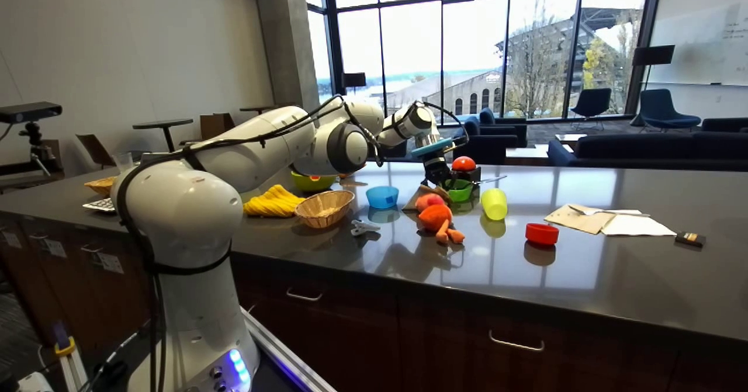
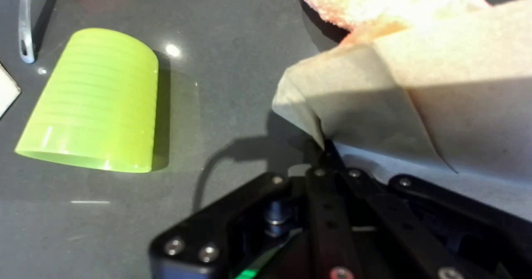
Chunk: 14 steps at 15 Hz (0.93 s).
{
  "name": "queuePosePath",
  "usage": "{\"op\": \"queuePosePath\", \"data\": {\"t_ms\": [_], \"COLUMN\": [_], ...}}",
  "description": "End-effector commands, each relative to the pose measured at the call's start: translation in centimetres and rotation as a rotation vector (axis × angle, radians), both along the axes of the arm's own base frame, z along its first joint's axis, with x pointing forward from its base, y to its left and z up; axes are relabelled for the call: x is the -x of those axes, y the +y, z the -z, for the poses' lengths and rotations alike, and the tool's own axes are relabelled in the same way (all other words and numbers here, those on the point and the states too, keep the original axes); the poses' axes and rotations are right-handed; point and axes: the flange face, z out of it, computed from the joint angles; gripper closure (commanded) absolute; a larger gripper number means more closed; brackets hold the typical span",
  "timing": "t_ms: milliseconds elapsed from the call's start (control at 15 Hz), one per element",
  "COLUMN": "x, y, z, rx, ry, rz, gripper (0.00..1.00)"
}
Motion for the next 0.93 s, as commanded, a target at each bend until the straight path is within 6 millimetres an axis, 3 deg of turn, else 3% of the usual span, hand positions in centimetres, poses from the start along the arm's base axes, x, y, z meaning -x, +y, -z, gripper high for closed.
{"op": "queuePosePath", "data": {"t_ms": [0,400,600,867], "x": [0.9,2.0,2.2,2.6], "y": [0.4,1.3,0.9,-2.4], "z": [0.3,1.1,0.1,-0.7], "rx": [-0.04,-0.087,-0.134,-0.123], "ry": [0.086,0.225,0.268,0.285], "rz": [-0.017,-0.106,-0.151,-0.114], "gripper": [1.0,1.0,1.0,1.0]}}
